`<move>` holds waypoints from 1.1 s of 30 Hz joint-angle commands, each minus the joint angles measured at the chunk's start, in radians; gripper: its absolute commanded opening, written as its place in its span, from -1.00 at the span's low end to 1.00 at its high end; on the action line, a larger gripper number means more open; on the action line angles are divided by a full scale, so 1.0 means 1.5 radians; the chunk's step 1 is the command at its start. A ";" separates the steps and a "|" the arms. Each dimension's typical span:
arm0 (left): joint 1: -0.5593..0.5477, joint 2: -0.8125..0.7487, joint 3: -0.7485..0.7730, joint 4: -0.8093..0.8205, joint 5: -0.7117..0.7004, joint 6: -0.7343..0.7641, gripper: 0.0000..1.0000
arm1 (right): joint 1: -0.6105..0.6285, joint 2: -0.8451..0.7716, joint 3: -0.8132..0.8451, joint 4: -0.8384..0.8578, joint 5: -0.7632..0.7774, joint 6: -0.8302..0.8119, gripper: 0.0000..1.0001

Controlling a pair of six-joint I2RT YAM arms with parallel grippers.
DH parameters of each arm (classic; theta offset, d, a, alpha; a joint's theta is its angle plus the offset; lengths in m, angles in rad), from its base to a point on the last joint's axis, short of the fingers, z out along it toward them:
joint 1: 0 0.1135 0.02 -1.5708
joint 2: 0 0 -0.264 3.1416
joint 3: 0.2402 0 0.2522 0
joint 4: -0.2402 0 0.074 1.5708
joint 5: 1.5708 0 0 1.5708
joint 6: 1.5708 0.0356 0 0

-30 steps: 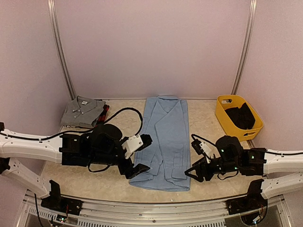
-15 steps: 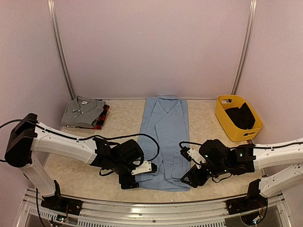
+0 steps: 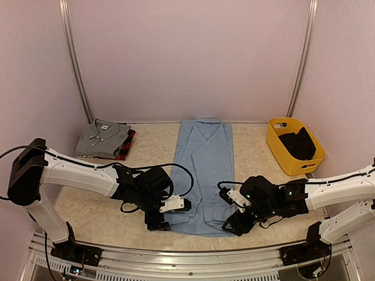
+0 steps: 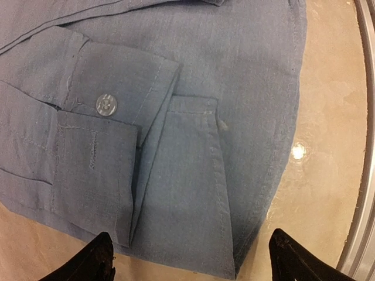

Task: Fold and stack the long sleeve shirts
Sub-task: Pick up the rectangle-folded shirt from the center of the board.

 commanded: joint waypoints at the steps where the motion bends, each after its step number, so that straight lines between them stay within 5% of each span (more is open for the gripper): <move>1: 0.007 0.016 -0.004 0.015 0.022 0.007 0.67 | 0.006 0.003 0.025 0.003 -0.014 0.000 0.28; 11: 0.007 0.041 -0.012 0.022 0.021 0.000 0.33 | 0.006 -0.004 0.009 0.002 -0.027 0.013 0.26; 24: -0.006 0.072 -0.010 0.001 0.020 -0.049 -0.96 | 0.006 0.006 0.001 0.002 -0.029 0.025 0.25; 33: -0.003 0.003 -0.016 -0.042 0.073 -0.079 -1.00 | 0.028 -0.012 -0.001 0.017 -0.002 0.017 0.30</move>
